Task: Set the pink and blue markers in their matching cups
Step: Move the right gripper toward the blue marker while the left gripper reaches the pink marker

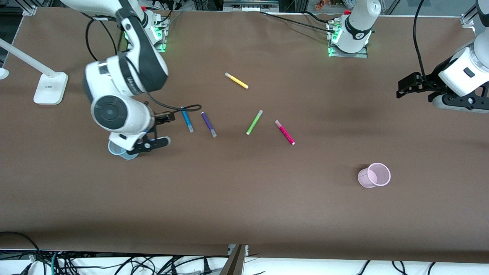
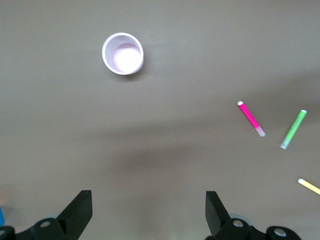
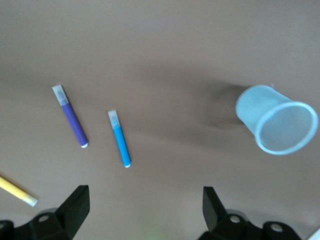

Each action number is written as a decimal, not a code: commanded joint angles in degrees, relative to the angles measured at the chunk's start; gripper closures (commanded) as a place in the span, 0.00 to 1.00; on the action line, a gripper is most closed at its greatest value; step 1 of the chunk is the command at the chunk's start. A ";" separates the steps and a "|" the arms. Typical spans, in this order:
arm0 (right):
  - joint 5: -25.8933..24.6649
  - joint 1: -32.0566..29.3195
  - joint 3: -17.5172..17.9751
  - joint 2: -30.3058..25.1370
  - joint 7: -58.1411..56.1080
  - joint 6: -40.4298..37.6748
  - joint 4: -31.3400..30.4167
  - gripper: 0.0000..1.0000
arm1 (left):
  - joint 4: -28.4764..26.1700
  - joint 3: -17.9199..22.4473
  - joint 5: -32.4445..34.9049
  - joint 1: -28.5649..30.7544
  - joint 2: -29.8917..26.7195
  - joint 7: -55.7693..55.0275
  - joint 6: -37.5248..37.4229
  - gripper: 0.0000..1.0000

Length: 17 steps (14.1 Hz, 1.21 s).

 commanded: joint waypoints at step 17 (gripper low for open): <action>0.31 3.72 0.86 0.83 0.83 32.86 -25.83 0.00 | -0.41 -0.32 -1.85 -21.26 28.56 -35.27 21.64 0.00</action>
